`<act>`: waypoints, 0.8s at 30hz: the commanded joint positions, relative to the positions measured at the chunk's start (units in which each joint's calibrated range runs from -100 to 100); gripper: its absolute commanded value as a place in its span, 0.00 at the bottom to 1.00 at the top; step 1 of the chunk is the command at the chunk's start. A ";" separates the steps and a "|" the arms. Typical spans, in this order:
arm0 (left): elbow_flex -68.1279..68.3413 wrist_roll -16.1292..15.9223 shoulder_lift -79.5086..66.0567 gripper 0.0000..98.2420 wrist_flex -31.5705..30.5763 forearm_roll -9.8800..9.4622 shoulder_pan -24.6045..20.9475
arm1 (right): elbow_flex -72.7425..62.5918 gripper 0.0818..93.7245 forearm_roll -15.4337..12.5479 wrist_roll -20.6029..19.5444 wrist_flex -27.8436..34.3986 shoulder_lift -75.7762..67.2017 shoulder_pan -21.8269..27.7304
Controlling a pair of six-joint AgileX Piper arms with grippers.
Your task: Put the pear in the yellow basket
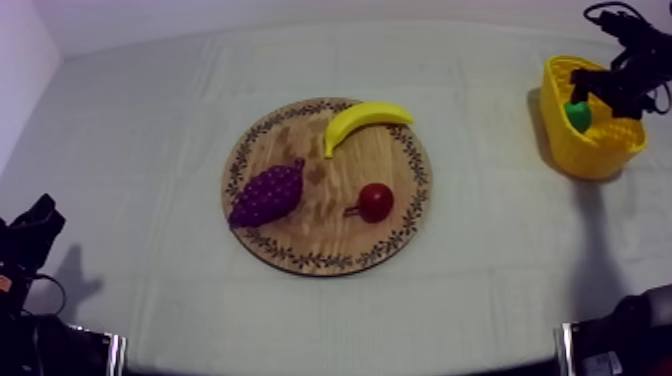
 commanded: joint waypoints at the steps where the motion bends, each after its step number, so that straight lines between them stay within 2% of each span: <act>1: 0.02 0.01 0.02 0.00 0.01 -0.02 -0.02 | 0.52 0.57 -0.73 0.64 -0.36 -0.84 0.32; 3: 0.02 0.01 0.02 0.00 0.01 -0.02 -0.02 | 1.02 0.40 -2.15 2.12 -0.71 -2.06 0.61; 5: 0.02 0.01 0.02 0.00 0.01 -0.02 -0.02 | 1.33 0.27 -3.76 3.91 -0.62 -3.64 0.65; 9: 0.02 0.01 0.02 0.00 0.01 -0.02 -0.02 | 1.52 0.13 -6.57 6.62 0.46 -7.87 0.36; 13: 0.02 0.01 0.02 0.00 0.01 -0.02 -0.02 | 1.76 0.05 -10.56 10.06 2.73 -13.84 0.24; 17: 0.02 0.01 0.02 0.00 0.01 -0.02 -0.02 | 4.59 0.01 -13.74 12.64 4.37 -21.55 0.25; 22: 0.02 0.01 0.02 0.00 0.01 -0.02 -0.02 | 12.42 0.00 -16.05 13.60 2.60 -32.72 0.84; 24: 0.02 0.01 0.02 0.00 0.01 -0.02 -0.02 | 16.63 0.00 -17.92 15.00 1.17 -37.77 1.54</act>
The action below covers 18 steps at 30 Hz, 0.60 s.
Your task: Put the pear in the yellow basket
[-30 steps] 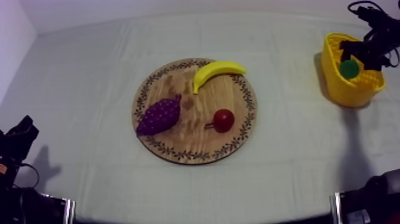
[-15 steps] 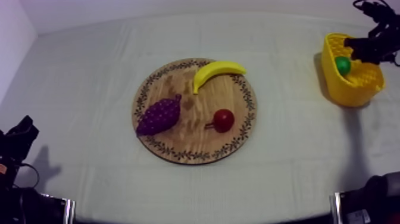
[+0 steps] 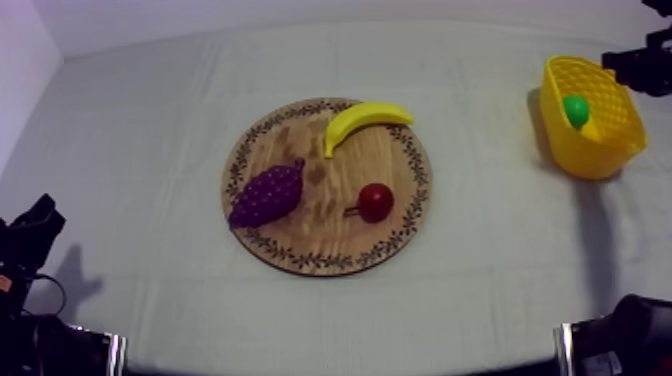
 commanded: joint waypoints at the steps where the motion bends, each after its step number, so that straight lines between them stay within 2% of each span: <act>1: 0.02 0.01 0.02 0.00 0.01 -0.02 -0.02 | 6.60 0.00 -2.67 2.21 -1.58 -9.85 0.93; 4: 0.02 0.01 0.02 0.00 0.01 -0.02 -0.02 | 12.82 0.00 -5.75 5.73 -1.54 -18.01 1.95; 8: 0.02 0.01 0.02 0.00 0.01 -0.02 -0.02 | 21.29 0.00 -6.00 7.05 -0.85 -29.40 0.70; 10: 0.02 0.01 0.02 0.00 0.01 -0.02 -0.02 | 25.25 0.00 -4.57 6.00 -0.24 -35.06 -0.83; 15: 0.02 0.01 0.02 0.00 0.01 -0.02 -0.02 | 33.37 0.02 1.40 1.01 2.68 -48.35 -5.54; 18: 0.02 -0.01 0.02 0.00 0.01 -0.02 -0.02 | 37.21 0.03 2.51 0.94 5.78 -55.56 -6.60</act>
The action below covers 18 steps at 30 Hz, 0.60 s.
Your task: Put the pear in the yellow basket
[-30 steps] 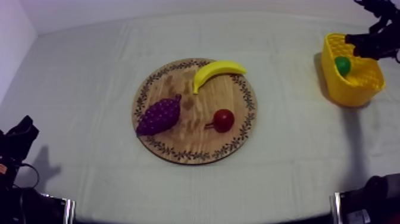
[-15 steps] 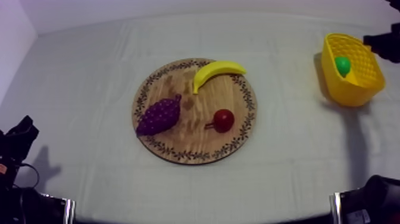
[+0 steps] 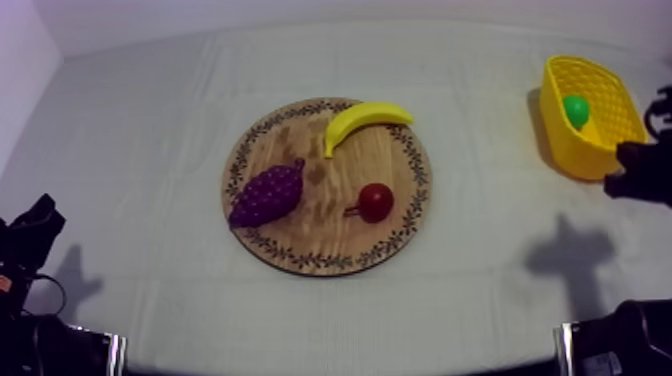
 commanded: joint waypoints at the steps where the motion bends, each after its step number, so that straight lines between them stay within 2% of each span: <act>1: 0.02 -0.01 0.02 0.00 0.01 -0.02 -0.02 | 4.43 0.03 0.40 -1.66 2.30 -12.05 -0.71; 5: 0.02 0.00 0.02 0.00 0.01 -0.02 -0.02 | 8.44 0.03 -0.24 -0.36 7.17 -19.91 -0.93; 10: 0.02 0.00 0.02 0.00 0.01 -0.02 -0.02 | 11.54 0.03 -1.49 0.24 9.33 -26.00 -0.42; 15: 0.02 0.01 0.02 0.00 0.01 -0.02 -0.02 | 13.68 0.07 -2.42 0.67 7.47 -27.92 -0.38; 18: 0.02 0.02 0.02 0.00 0.01 -0.02 -0.02 | 14.69 0.05 -2.12 -0.09 6.33 -28.20 -0.37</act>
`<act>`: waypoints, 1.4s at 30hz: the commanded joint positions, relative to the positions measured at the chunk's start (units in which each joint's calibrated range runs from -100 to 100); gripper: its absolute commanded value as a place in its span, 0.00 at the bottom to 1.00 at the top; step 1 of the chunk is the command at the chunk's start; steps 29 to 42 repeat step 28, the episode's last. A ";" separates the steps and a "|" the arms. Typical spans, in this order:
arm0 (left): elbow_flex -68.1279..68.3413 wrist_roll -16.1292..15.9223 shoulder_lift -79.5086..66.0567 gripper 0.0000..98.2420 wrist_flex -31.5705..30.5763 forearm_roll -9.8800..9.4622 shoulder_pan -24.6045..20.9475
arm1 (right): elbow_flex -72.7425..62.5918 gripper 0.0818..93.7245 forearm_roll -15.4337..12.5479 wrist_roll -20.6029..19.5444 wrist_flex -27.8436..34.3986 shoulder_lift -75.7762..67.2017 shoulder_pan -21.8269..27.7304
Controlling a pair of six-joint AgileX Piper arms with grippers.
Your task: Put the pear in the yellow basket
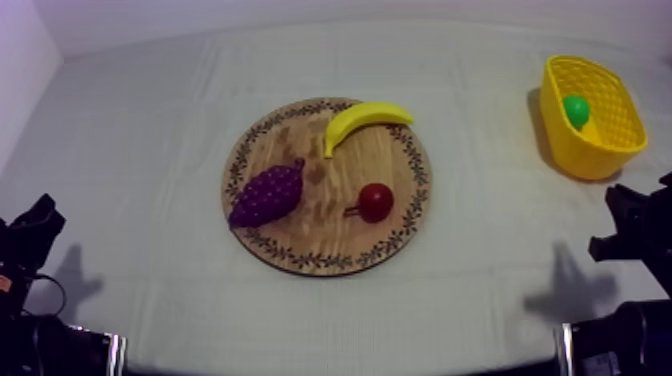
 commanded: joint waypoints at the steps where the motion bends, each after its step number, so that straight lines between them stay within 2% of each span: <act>1: 0.02 0.00 0.02 0.00 0.01 -0.02 -0.02 | 0.81 0.04 0.62 -1.41 -0.80 0.02 0.03; 5: 0.02 0.02 0.02 0.00 0.01 -0.02 -0.02 | 2.61 0.01 2.13 -4.88 -4.68 -0.08 0.01; 11: 0.02 0.00 0.02 0.00 0.01 -0.02 -0.02 | 3.79 0.00 2.52 -4.33 -8.34 -0.11 -0.01; 19: 0.02 0.00 0.02 0.00 0.01 -0.02 -0.02 | 3.94 0.00 2.57 -2.94 -8.81 -0.11 -0.02; 42: 0.02 0.01 0.02 0.00 0.01 -0.02 -0.02 | 3.95 0.00 2.57 -2.80 -8.84 -0.11 -0.02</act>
